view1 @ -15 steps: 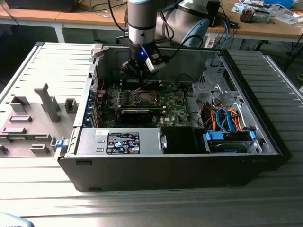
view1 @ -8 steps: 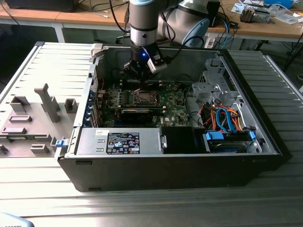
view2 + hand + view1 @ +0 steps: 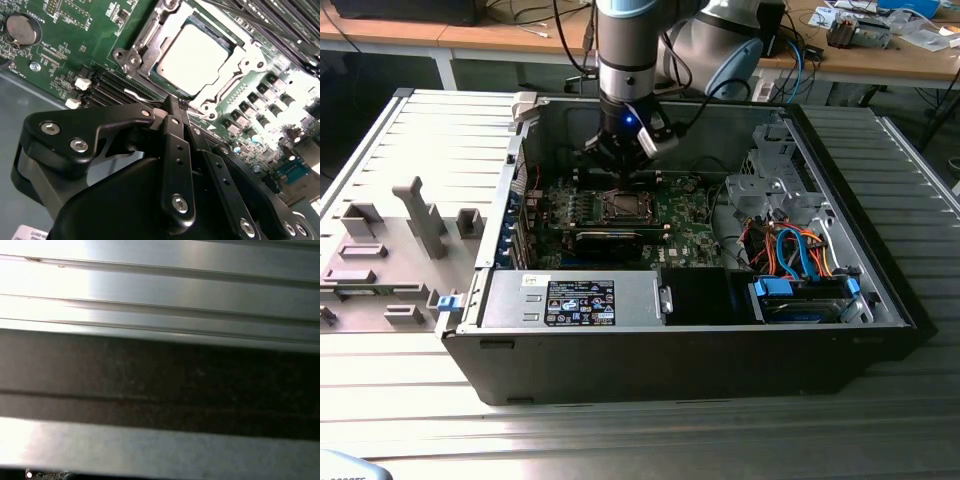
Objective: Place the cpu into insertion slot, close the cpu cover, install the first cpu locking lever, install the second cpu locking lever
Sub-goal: 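Install the first cpu locking lever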
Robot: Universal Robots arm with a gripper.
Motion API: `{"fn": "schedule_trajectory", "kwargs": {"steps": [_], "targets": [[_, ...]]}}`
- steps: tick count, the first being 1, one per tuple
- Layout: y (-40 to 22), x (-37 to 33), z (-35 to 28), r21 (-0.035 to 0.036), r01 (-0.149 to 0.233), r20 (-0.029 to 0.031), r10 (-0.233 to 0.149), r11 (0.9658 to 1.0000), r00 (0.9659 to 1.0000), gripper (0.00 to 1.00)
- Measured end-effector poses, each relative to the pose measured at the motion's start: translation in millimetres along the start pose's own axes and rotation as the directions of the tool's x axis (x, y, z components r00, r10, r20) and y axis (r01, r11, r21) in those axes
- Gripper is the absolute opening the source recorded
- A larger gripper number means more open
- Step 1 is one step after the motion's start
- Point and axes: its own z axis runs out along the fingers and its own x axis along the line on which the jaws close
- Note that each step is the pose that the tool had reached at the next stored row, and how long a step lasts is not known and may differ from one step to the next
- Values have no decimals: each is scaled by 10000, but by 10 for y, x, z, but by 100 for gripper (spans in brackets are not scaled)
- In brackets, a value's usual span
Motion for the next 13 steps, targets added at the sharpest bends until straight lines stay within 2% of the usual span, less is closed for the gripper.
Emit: {"fn": "schedule_trajectory", "kwargs": {"steps": [13], "targets": [[-9,-97,61,18,0,-2,0,10000,10000,11]]}}
